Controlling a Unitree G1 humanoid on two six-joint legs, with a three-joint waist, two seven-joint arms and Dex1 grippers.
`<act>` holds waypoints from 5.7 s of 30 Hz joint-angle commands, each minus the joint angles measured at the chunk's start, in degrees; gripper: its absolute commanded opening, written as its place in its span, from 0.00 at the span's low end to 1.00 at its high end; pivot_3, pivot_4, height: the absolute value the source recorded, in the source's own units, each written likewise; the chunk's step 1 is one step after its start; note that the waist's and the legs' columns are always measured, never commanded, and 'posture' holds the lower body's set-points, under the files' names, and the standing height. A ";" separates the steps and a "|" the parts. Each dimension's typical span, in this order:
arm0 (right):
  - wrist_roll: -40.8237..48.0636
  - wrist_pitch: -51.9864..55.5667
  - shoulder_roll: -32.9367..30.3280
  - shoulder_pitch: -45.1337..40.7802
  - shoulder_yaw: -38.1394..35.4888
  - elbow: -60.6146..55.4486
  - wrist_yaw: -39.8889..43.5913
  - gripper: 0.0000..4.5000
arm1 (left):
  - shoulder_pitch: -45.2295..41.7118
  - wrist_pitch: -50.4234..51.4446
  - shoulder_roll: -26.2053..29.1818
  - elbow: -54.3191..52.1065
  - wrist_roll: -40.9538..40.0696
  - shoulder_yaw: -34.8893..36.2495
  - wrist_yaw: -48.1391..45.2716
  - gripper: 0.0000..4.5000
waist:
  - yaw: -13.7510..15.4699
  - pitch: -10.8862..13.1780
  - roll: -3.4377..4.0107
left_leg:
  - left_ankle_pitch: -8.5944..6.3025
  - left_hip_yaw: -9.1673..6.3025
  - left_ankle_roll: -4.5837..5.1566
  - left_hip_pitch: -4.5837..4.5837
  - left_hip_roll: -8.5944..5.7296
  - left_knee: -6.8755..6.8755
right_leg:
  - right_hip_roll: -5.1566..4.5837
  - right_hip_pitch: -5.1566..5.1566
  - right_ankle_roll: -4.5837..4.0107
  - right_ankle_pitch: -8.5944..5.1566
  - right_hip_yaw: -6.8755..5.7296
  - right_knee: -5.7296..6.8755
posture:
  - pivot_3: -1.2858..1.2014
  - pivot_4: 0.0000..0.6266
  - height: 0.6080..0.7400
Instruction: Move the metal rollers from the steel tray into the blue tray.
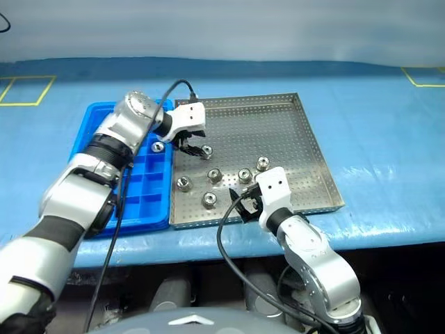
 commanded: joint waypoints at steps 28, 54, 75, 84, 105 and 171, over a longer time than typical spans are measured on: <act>-1.70 -2.26 1.26 1.85 -1.16 -2.34 -1.92 1.00 | -1.26 -2.19 -0.60 10.64 7.66 -1.44 8.14 0.96 | -3.00 -0.01 0.00 | 0.00 0.01 0.00 0.01 0.00 -0.02 | 0.01 -0.01 0.03 0.00 0.07 0.03 | 0.46 0.24 1.00; -1.30 -1.65 1.74 -1.44 0.57 -0.35 -0.42 1.00 | 18.24 16.24 15.62 -31.58 -5.72 24.01 26.22 0.38 | -2.87 -0.02 0.09 | 0.00 0.09 -0.01 0.16 0.08 -0.22 | 0.01 -0.06 0.01 0.01 0.16 0.13 | 0.50 0.24 1.00; -3.18 -8.02 2.78 -12.80 11.23 13.73 7.51 1.00 | 53.75 40.41 4.36 -74.09 -5.18 37.35 55.39 0.38 | 4.14 -0.09 -0.09 | 0.13 -0.04 -0.21 0.21 0.05 0.05 | -0.02 0.03 -0.23 0.14 -0.06 0.35 | 0.56 0.24 1.00; -3.40 -7.47 2.34 -10.67 10.08 12.42 7.00 1.00 | 55.82 44.40 3.79 -76.47 -5.27 39.13 60.18 0.38 | 3.97 -0.10 -0.10 | 0.14 -0.05 -0.23 0.22 0.05 0.04 | -0.03 0.03 -0.18 0.11 -0.07 0.36 | 0.55 0.24 1.00; -3.15 -4.52 1.92 -6.06 4.72 5.74 4.43 1.00 | 27.19 40.84 10.70 -67.56 -27.64 20.65 24.66 0.97 | 3.10 -0.08 -0.14 | 0.21 -0.11 -0.36 0.15 0.03 -0.06 | -0.03 0.03 -0.06 0.08 -0.15 0.18 | 0.52 0.24 1.00; -6.86 -17.03 3.84 -11.81 14.47 16.14 8.84 1.00 | 50.79 46.55 12.86 -81.87 -14.42 34.25 40.91 0.38 | 2.12 -0.04 -0.02 | 0.12 -0.15 -0.21 0.10 0.08 -0.28 | -0.03 -0.02 -0.11 0.03 -0.15 -0.01 | 0.56 0.24 1.00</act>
